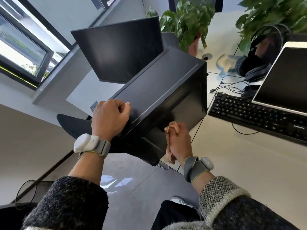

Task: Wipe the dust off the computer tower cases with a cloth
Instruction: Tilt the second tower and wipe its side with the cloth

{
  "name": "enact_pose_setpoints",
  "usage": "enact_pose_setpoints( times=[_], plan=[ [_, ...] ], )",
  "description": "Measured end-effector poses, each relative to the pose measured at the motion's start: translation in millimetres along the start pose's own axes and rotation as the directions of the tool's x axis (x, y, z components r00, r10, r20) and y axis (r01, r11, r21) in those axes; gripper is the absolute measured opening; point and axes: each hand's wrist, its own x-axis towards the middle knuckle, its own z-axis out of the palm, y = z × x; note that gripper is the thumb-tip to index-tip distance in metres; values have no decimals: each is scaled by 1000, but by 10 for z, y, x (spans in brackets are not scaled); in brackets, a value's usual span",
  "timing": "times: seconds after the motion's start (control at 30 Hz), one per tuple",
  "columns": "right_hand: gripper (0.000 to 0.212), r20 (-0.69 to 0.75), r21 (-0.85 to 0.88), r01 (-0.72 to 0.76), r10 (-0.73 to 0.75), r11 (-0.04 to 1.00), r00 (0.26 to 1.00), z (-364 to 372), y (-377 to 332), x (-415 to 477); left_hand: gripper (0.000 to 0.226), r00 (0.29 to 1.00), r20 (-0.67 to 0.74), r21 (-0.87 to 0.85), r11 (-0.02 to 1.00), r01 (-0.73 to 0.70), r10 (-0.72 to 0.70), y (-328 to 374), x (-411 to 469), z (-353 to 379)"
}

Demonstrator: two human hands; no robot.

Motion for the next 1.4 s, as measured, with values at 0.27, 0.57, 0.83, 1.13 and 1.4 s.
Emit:
enact_pose_setpoints(
  times=[0.27,0.57,0.83,1.13,1.4],
  plan=[
    [1,25,-19,102,-101,995,995,-72,-204,95,50,1000,-6,-25,1000,8,-9,10,-1,-3],
    [9,2,-94,-46,46,995,999,-136,-44,278,51,1000,-14,-42,999,8,-9,16,-17,3],
    [8,-37,-84,-33,30,996,999,-163,62,321,50,1000,-18,-44,999,14,-14,2,-20,4],
    [3,-85,-40,97,-100,994,991,-146,-96,342,52,999,-21,-38,999,24,-25,35,-18,-14],
    [13,-90,3,-17,17,1000,996,-280,-41,447,51,999,-12,-35,998,46,-46,48,-17,-13]
  ],
)
